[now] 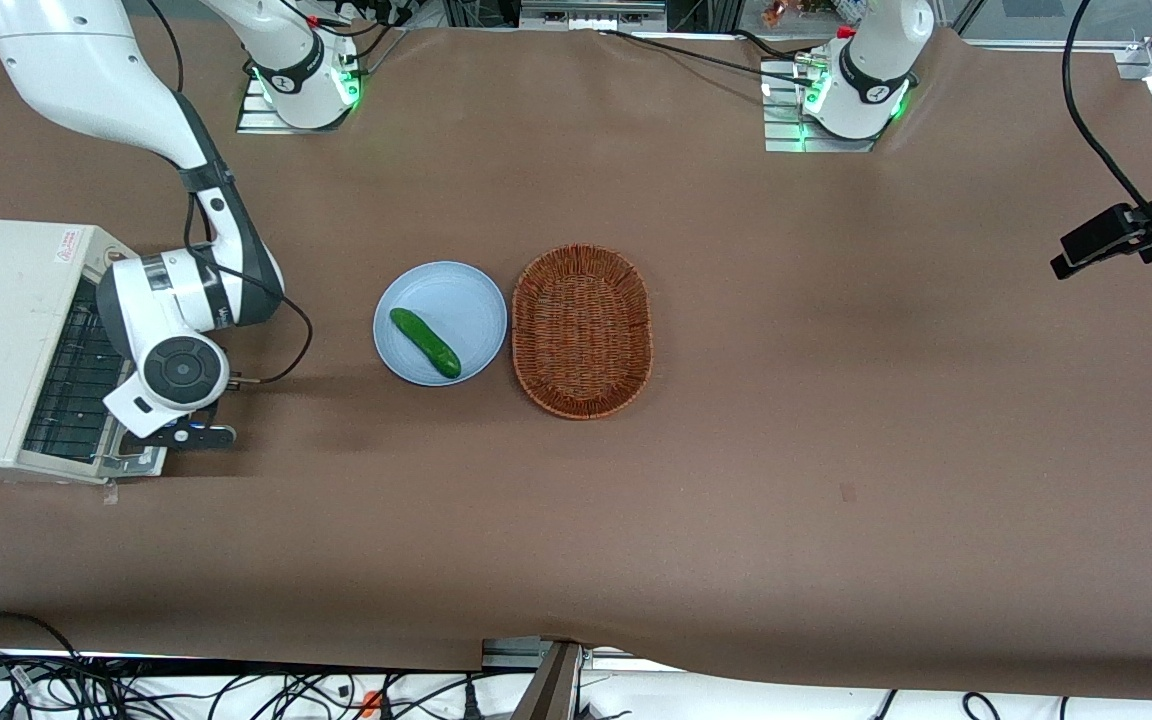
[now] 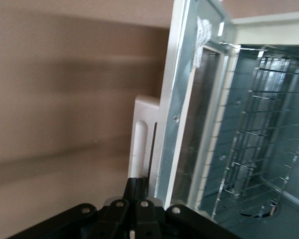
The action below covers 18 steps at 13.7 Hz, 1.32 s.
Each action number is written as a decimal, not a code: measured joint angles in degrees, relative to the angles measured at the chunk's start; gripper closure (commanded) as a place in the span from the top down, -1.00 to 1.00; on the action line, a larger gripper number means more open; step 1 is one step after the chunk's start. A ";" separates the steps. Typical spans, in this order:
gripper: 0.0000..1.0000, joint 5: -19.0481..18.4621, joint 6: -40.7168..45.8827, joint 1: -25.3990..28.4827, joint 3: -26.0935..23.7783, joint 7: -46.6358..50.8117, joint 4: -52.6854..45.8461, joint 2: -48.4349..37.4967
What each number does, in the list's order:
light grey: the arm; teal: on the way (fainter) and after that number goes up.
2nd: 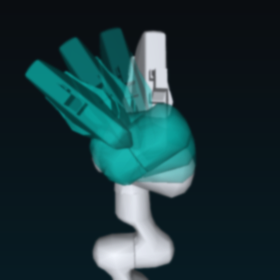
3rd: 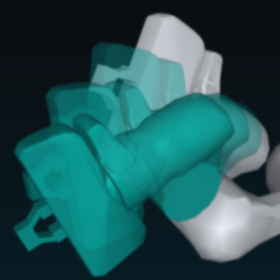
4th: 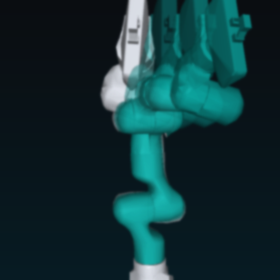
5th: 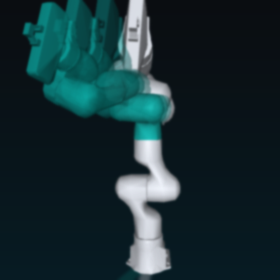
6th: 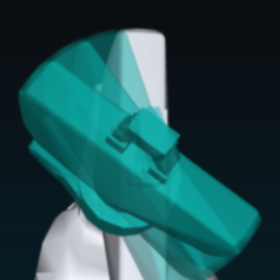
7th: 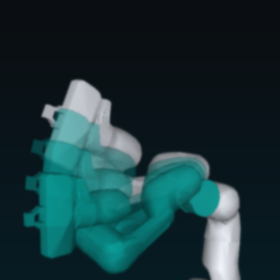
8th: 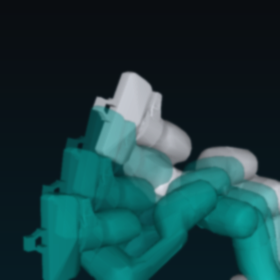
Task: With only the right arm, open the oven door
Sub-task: 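Hook the right gripper on the handle and pull the door outward, then push the oven door down flat with the right gripper, then lift away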
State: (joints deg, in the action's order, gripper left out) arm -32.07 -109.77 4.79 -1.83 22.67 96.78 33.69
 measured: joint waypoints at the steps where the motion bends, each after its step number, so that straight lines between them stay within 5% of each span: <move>1: -1.00 0.34 -0.33 0.00 -0.13 0.00 -0.15 0.99; 9: -1.00 1.88 -2.10 -0.54 -0.19 -0.15 -0.22 7.09; 18: -1.00 12.15 2.69 -1.94 0.76 -8.60 -0.04 5.17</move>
State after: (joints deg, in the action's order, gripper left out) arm -19.92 -107.08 2.86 -1.07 14.07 96.74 38.86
